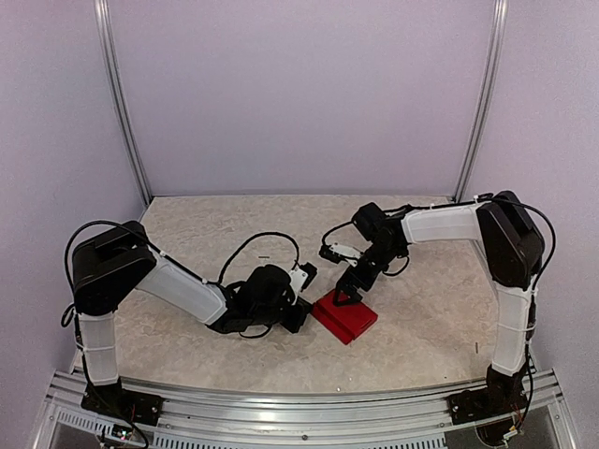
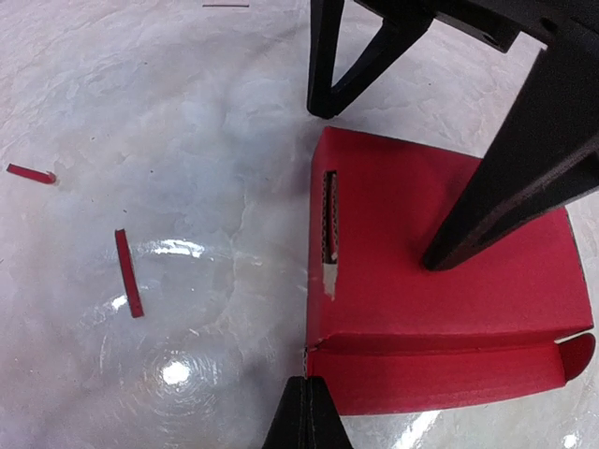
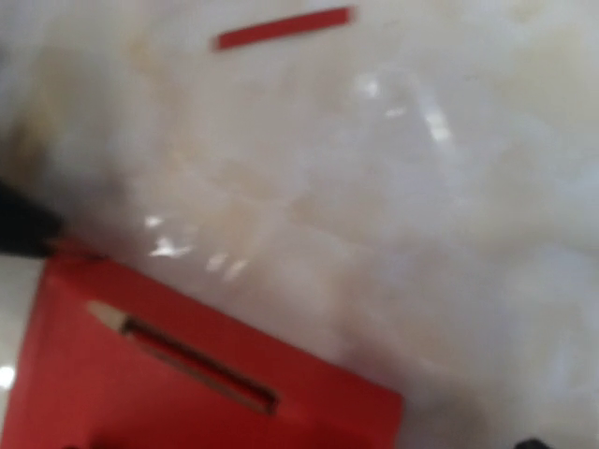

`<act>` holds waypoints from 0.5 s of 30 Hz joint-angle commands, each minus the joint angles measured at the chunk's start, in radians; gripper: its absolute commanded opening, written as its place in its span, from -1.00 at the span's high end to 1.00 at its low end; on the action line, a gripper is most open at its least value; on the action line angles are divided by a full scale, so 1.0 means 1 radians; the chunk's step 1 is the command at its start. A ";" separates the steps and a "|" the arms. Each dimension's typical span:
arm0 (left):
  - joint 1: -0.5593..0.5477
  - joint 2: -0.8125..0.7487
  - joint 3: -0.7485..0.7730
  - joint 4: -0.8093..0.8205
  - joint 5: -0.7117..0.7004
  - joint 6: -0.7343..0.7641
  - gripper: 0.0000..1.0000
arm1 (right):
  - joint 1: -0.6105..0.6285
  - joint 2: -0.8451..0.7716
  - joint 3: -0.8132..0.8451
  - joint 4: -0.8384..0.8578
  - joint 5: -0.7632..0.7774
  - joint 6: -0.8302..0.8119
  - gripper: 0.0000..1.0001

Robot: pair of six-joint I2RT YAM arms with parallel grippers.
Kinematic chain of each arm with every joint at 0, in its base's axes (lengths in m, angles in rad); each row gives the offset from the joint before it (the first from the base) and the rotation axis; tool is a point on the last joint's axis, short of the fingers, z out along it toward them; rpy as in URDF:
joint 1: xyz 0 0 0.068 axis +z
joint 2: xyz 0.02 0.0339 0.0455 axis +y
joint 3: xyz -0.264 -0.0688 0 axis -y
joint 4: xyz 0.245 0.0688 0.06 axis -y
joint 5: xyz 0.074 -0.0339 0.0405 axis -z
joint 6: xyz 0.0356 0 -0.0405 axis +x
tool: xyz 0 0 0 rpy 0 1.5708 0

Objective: Fold the paper box

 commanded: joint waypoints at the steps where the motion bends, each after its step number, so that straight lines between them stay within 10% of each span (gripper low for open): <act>1: -0.017 0.012 -0.040 0.037 -0.032 0.021 1.00 | 0.003 0.058 -0.002 -0.001 0.082 0.044 -0.99; 15: -0.067 0.020 -0.150 0.224 -0.104 0.073 1.00 | -0.004 0.087 0.003 -0.013 0.058 0.054 -0.99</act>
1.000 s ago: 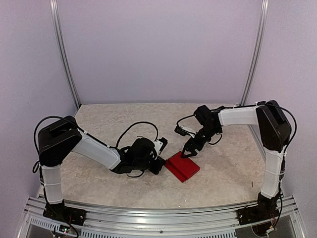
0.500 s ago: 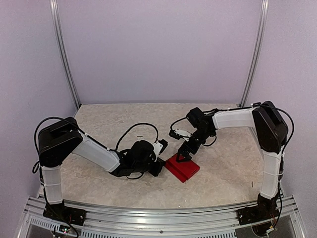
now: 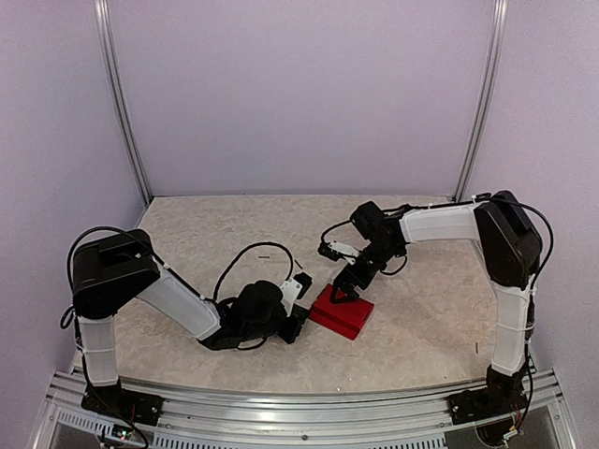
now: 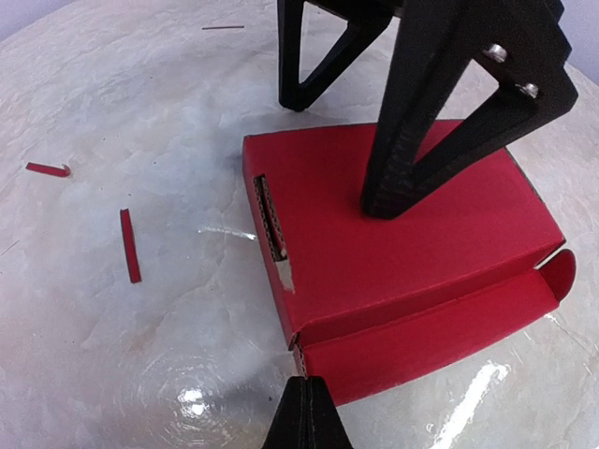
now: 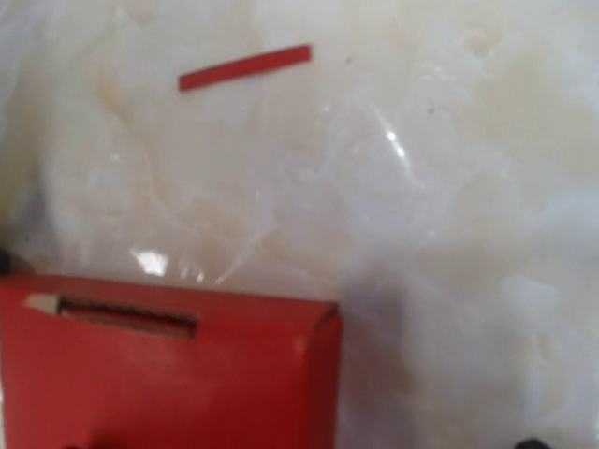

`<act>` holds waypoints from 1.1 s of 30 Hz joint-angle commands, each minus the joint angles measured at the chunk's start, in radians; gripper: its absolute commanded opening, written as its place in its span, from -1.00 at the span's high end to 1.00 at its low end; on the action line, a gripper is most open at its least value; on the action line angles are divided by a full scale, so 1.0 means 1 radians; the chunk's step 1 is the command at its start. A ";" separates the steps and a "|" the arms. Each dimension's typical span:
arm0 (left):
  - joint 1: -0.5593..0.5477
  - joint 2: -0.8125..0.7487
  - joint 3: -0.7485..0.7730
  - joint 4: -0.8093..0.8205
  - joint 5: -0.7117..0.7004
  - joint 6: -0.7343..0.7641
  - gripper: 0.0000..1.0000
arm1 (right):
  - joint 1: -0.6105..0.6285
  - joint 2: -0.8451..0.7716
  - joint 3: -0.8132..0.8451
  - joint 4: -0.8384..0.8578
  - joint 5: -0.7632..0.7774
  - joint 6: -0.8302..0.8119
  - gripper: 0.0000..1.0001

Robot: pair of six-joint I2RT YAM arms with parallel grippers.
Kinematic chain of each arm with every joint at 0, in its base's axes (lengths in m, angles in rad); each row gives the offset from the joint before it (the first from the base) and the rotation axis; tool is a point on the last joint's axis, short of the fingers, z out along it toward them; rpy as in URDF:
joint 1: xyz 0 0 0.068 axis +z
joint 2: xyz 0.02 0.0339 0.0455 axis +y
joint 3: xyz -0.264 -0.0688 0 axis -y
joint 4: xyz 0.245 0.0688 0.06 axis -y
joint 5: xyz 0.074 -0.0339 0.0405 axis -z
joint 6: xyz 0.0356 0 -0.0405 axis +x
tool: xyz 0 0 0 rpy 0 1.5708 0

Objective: Fold the paper box

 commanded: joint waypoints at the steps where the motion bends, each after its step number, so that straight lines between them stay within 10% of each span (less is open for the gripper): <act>1: -0.025 0.020 -0.008 -0.005 -0.028 0.048 1.00 | -0.004 0.071 -0.016 -0.039 0.038 0.013 -0.99; 33: 0.011 0.003 0.155 -0.259 -0.023 0.053 1.00 | 0.038 0.062 -0.062 -0.043 -0.034 -0.053 -0.96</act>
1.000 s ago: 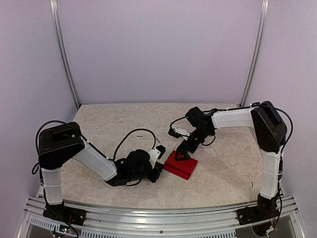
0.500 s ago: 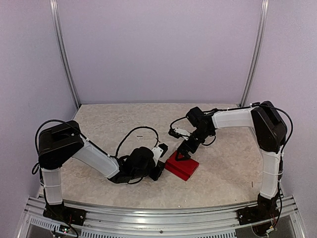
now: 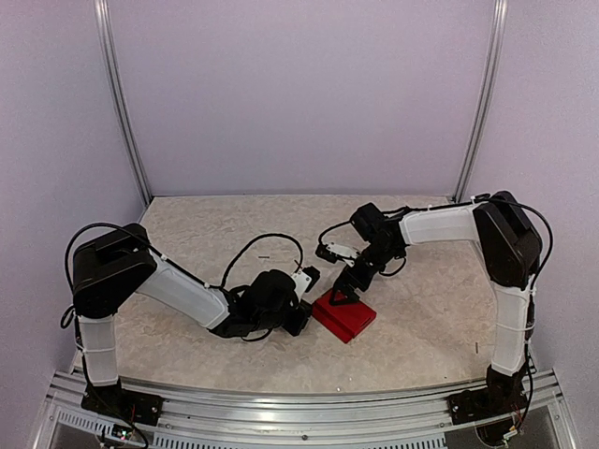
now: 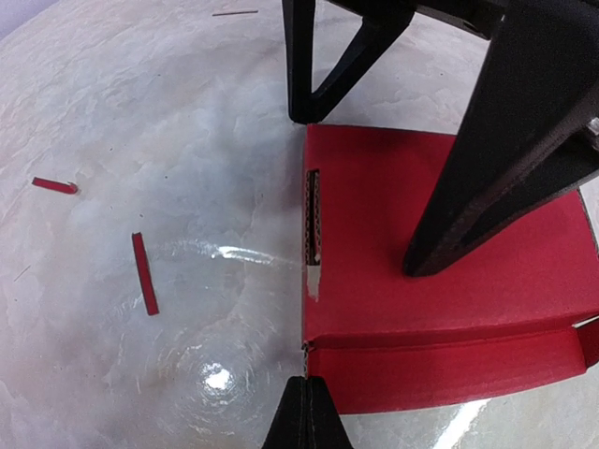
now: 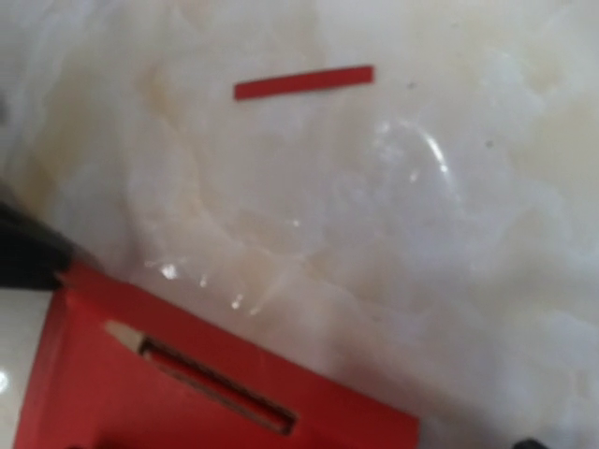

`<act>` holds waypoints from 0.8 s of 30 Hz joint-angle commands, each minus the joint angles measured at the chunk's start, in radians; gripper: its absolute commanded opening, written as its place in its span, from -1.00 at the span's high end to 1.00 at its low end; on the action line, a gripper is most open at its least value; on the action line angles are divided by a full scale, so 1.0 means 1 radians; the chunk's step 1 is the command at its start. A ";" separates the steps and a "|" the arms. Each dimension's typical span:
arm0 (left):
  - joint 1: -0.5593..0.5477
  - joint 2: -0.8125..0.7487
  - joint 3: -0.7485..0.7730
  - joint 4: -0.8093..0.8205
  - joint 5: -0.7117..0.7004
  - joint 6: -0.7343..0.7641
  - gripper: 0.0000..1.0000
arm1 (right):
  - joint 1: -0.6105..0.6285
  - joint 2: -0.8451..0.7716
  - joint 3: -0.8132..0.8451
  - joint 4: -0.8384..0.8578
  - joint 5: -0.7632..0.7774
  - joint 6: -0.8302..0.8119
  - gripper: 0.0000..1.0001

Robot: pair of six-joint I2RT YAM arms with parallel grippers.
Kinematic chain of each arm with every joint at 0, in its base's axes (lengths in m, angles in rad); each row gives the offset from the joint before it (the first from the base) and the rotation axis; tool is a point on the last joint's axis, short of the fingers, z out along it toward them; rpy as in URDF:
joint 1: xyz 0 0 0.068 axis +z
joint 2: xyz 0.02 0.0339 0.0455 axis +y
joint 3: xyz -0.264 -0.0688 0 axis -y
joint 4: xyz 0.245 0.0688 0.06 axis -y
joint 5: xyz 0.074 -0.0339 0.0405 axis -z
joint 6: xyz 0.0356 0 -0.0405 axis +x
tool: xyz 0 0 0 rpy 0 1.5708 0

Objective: Fold the paper box

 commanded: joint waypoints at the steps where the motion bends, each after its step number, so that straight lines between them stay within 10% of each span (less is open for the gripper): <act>1: 0.006 0.003 0.016 -0.026 0.016 0.025 1.00 | 0.025 0.065 -0.042 -0.073 0.013 0.021 -0.96; 24: -0.066 -0.005 -0.074 0.098 -0.071 0.088 1.00 | -0.008 0.092 -0.024 -0.086 -0.018 0.038 -0.94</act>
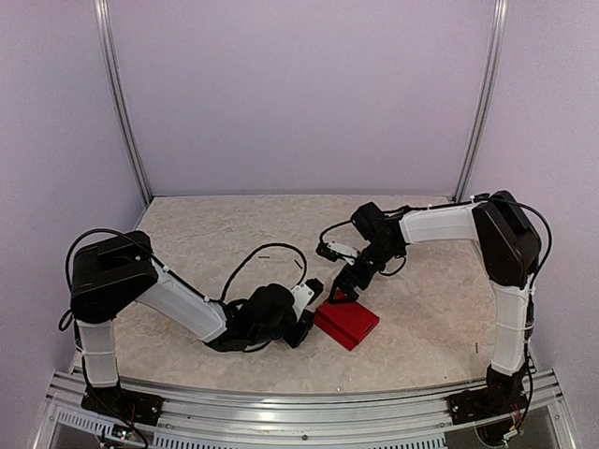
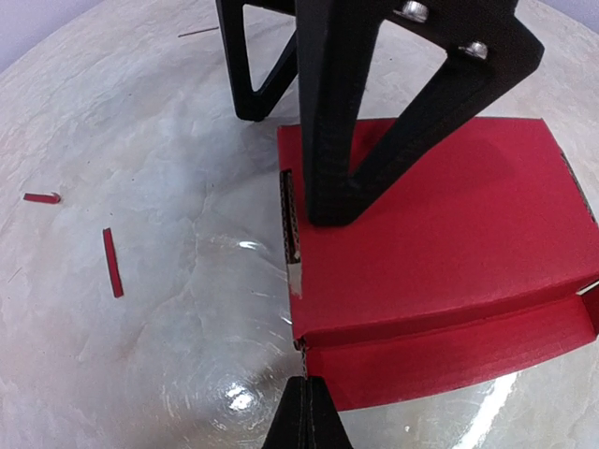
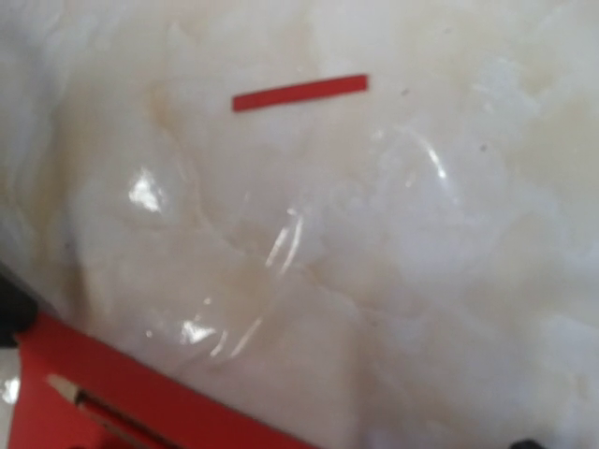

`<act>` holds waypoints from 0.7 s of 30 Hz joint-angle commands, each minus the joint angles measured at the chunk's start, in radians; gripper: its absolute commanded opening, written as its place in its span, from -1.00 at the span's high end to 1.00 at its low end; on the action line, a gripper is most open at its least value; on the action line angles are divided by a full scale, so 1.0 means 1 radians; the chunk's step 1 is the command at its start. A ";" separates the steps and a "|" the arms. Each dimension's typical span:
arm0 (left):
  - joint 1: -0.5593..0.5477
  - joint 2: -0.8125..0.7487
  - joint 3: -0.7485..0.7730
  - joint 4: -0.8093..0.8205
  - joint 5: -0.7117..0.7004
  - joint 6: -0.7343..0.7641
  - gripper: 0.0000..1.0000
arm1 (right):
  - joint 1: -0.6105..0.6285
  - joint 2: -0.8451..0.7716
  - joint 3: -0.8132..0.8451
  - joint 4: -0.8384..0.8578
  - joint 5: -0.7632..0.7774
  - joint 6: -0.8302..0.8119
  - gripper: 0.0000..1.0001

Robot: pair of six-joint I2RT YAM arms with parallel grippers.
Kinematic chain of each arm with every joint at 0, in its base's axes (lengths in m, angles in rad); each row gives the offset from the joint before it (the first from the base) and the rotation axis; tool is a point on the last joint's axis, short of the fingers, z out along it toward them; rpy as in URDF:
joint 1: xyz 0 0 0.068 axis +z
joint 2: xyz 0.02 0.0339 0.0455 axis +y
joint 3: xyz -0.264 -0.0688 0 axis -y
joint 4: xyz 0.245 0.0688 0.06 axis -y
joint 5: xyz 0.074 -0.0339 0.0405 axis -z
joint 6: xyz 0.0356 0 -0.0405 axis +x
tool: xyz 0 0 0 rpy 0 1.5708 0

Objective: Fold the paper box

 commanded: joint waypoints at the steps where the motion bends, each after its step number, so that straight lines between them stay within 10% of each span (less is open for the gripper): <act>1: -0.003 0.002 0.010 -0.030 -0.022 0.011 1.00 | 0.001 0.082 -0.037 -0.081 0.002 0.007 -0.94; 21: 0.058 0.019 0.113 -0.203 0.089 -0.078 0.99 | 0.013 0.073 -0.052 -0.087 0.004 -0.016 -0.94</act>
